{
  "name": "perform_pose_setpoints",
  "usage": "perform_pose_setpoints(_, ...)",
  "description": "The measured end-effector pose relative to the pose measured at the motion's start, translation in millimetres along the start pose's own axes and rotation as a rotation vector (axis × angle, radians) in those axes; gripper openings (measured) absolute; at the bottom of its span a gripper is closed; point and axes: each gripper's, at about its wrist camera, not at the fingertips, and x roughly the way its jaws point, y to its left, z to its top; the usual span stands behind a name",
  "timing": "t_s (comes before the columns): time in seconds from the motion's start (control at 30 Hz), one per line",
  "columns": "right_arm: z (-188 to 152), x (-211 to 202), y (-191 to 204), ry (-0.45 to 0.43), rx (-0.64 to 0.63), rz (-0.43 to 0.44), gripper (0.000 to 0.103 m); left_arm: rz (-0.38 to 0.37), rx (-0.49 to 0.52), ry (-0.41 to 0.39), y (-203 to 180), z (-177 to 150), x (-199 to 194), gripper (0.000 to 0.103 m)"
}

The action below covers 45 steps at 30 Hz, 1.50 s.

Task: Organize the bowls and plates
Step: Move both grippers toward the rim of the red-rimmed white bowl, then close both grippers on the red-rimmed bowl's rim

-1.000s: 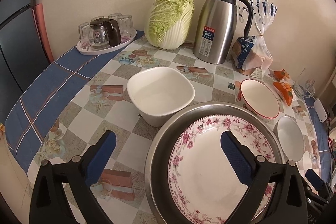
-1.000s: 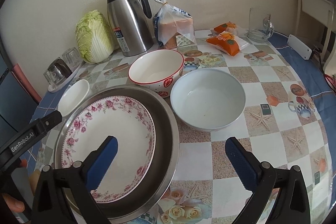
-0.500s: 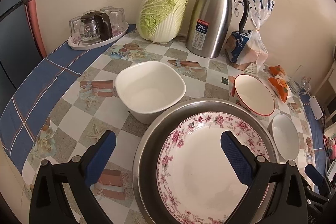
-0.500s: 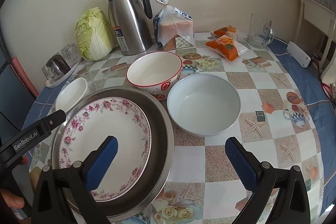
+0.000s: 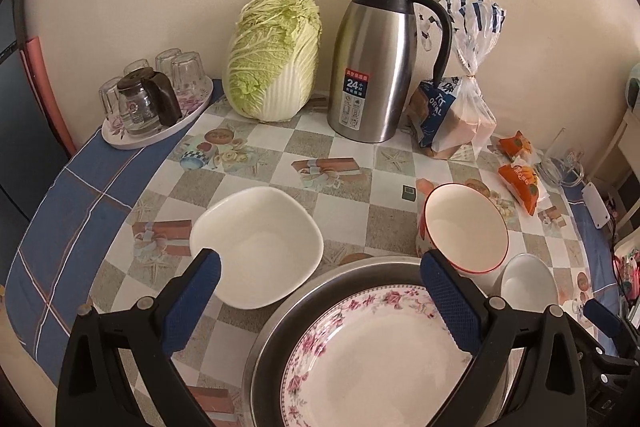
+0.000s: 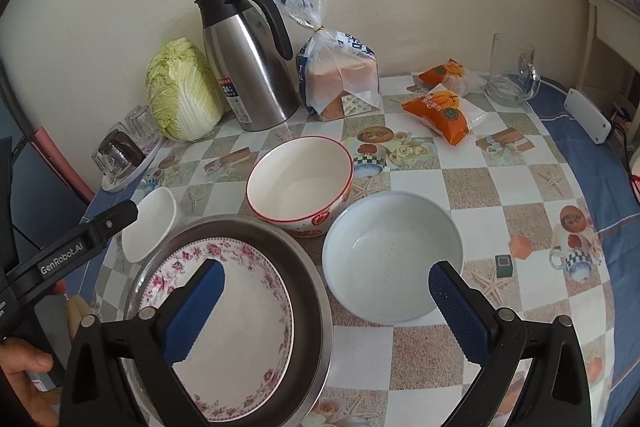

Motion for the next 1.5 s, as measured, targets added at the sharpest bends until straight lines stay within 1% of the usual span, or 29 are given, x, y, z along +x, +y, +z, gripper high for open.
perform_pose_setpoints(0.13, 17.3, 5.1, -1.7, 0.010, -0.018, -0.021, 0.103, -0.022, -0.005, 0.027, -5.3, 14.2, 9.9, 0.100)
perform_pose_setpoints(0.23, 28.4, 12.4, -2.7, 0.036, -0.038, -0.034, 0.103, -0.031, 0.019, 0.057, -11.2, 23.9, 19.3, 0.100)
perform_pose_setpoints(0.33, 39.5, 19.1, -9.2, 0.058, -0.018, -0.025, 0.103, -0.035, 0.046, 0.090, -15.9, 32.7, 27.6, 0.100)
perform_pose_setpoints(0.5, 59.2, 33.8, -21.4, 0.114, 0.028, -0.055, 0.103, -0.081, 0.023, 0.137, -20.2, 50.2, 38.9, 0.100)
perform_pose_setpoints(0.57, 66.2, 40.3, -25.1, 0.133, 0.039, -0.055, 0.103, -0.079, 0.041, 0.147, -25.6, 56.2, 43.1, 0.100)
perform_pose_setpoints(0.63, 72.2, 47.6, -27.1, 0.158, 0.040, -0.074, 0.103, -0.076, 0.061, 0.173, -31.8, 60.8, 49.8, 0.100)
perform_pose_setpoints(0.77, 80.7, 63.1, -28.8, 0.202, 0.040, -0.077, 0.103, -0.085, 0.062, 0.244, -41.3, 62.0, 67.4, 0.100)
perform_pose_setpoints(0.8, 82.2, 67.4, -29.5, 0.215, 0.048, -0.081, 0.103, -0.078, 0.066, 0.258, -44.2, 61.5, 71.8, 0.100)
perform_pose_setpoints(0.83, 83.6, 72.3, -30.5, 0.230, 0.055, -0.086, 0.103, -0.070, 0.070, 0.269, -47.1, 61.0, 75.7, 0.100)
perform_pose_setpoints(0.93, 85.7, 84.8, -31.8, 0.253, 0.062, -0.081, 0.103, -0.085, 0.069, 0.288, -53.8, 60.3, 85.7, 0.100)
perform_pose_setpoints(1.03, 85.3, 98.9, -28.2, 0.282, 0.036, -0.108, 0.103, -0.080, 0.051, 0.314, -58.9, 61.5, 97.4, 0.100)
perform_pose_setpoints(1.1, 84.4, 107.1, -26.1, 0.292, 0.018, -0.134, 0.103, -0.081, 0.039, 0.331, -61.5, 62.2, 105.1, 0.097)
perform_pose_setpoints(1.17, 83.4, 114.9, -25.4, 0.305, 0.018, -0.143, 0.102, -0.075, 0.035, 0.342, -64.6, 62.2, 111.8, 0.087)
perform_pose_setpoints(1.2, 82.8, 118.5, -25.4, 0.313, 0.019, -0.145, 0.100, -0.073, 0.038, 0.349, -66.4, 61.6, 115.2, 0.076)
perform_pose_setpoints(1.23, 82.4, 122.0, -25.5, 0.319, 0.021, -0.144, 0.096, -0.075, 0.042, 0.361, -68.3, 60.5, 119.4, 0.070)
perform_pose_setpoints(1.27, 81.9, 125.5, -25.2, 0.326, 0.022, -0.141, 0.093, -0.082, 0.045, 0.371, -70.1, 58.9, 123.3, 0.068)
perform_pose_setpoints(1.33, 80.9, 133.1, -22.9, 0.343, 0.014, -0.118, 0.083, -0.096, 0.047, 0.386, -73.5, 55.2, 130.6, 0.063)
perform_pose_setpoints(1.43, 78.5, 141.5, -17.8, 0.359, -0.005, -0.107, 0.072, -0.103, 0.056, 0.400, -78.6, 49.4, 140.7, 0.062)
perform_pose_setpoints(1.47, 78.1, 143.6, -16.3, 0.359, -0.013, -0.109, 0.069, -0.101, 0.060, 0.405, -79.9, 47.7, 143.7, 0.062)
perform_pose_setpoints(1.5, 77.8, 145.9, -15.2, 0.361, -0.018, -0.109, 0.064, -0.095, 0.062, 0.410, -80.9, 46.2, 146.8, 0.062)
